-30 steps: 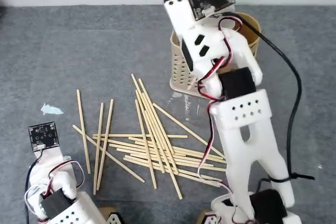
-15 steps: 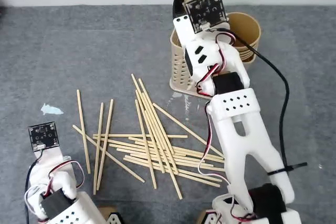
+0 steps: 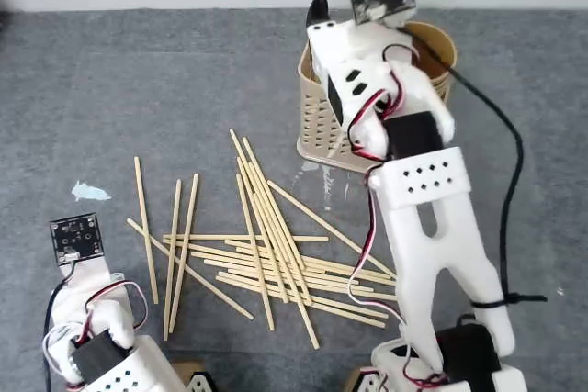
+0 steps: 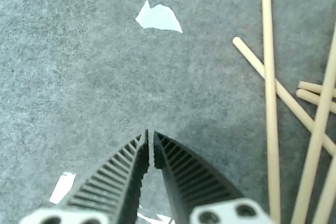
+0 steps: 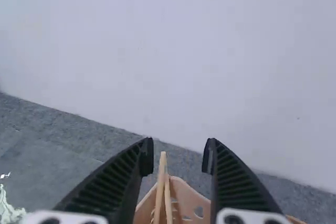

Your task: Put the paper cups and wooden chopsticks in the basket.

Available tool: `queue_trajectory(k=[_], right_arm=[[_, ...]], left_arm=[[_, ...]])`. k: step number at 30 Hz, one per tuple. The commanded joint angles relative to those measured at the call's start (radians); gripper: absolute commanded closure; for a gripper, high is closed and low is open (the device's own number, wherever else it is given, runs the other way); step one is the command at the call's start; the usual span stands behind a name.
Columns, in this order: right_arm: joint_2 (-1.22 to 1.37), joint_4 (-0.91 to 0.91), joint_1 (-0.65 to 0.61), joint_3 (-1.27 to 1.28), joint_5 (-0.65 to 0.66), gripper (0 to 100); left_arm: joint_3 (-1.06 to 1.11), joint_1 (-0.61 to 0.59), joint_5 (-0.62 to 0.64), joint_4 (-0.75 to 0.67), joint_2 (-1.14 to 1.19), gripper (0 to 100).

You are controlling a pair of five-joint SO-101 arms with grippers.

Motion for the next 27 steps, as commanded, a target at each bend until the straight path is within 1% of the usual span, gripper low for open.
queue_trajectory(k=[1, 4, 9, 14, 20, 23, 27], right_arm=[[-0.005, 0.11, -0.01, -0.137, -0.021, 83.7], [-0.015, 0.191, -0.038, -0.147, -0.023, 83.7], [-0.005, 0.375, -0.108, -0.147, -0.023, 83.7], [-0.004, 0.515, -0.189, -0.084, -0.025, 83.7], [0.019, 0.522, -0.269, 0.083, -0.023, 83.8], [0.107, 0.522, -0.277, 0.112, -0.025, 83.8], [0.269, 0.524, -0.277, 0.086, -0.025, 83.7]], left_arm=[[-0.007, 0.002, 0.008, -0.021, -0.015, 98], [-0.007, 0.002, 0.008, -0.021, -0.015, 98], [-0.007, 0.002, 0.008, -0.021, -0.015, 98], [-0.007, 0.002, 0.008, -0.021, -0.015, 98], [-0.007, 0.002, 0.008, -0.021, -0.015, 98], [-0.007, 0.002, 0.008, -0.021, -0.015, 98], [-0.007, 0.002, 0.008, -0.021, -0.015, 98]])
